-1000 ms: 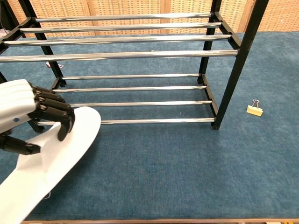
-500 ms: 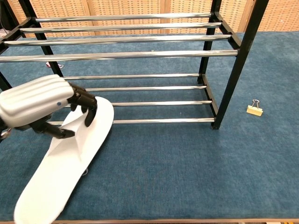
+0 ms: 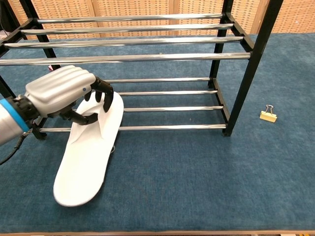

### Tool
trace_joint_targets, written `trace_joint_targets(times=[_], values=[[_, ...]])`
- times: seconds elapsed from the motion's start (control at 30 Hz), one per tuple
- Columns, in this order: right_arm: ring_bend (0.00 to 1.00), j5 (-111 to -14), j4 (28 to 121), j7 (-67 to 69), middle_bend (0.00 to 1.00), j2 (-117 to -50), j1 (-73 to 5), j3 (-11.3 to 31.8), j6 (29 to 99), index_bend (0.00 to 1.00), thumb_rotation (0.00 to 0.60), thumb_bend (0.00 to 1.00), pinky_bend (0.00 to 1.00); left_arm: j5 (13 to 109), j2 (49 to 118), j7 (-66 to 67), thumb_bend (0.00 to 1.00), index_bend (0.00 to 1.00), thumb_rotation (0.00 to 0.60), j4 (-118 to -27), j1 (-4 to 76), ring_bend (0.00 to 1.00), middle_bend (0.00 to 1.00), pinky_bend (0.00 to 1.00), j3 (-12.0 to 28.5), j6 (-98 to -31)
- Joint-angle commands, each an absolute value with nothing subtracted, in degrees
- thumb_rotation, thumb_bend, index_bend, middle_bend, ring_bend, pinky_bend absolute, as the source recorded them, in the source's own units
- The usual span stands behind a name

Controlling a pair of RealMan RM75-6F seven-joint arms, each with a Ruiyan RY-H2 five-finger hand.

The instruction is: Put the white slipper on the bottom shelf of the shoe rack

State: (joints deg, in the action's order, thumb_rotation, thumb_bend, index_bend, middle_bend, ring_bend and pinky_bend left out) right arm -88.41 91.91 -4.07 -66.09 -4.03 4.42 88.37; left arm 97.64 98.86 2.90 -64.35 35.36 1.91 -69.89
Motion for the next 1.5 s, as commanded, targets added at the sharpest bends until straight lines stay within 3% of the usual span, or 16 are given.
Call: trace_joint_targets(times=[0.03,0.7,1.5], values=[[0.0,-88.4,91.9,-4.1,0.0,-66.1,-4.0,4.4,88.4,0.0,0.6,0.0,0.0,95.7,100.1,4.2,0.47,0.72,0.6,-63.5,36.3,0.47,0.52,0.53,3.4,-68.3],[0.0,-88.4,91.9,-4.1,0.0,-66.1,-4.0,4.4,88.4,0.0,0.6,0.0,0.0,90.1,102.9,6.3,0.47,0.72,0.6,-58.4,39.4,0.48,0.52,0.53,6.7,-65.4],[0.0,-88.4,91.9,-4.1,0.0,-66.1,-4.0,4.4,88.4,0.0,0.6,0.0,0.0,89.8,103.5,5.9,0.47,0.72,0.6,-53.0,42.5,0.47,0.52,0.53,6.7,-65.6]])
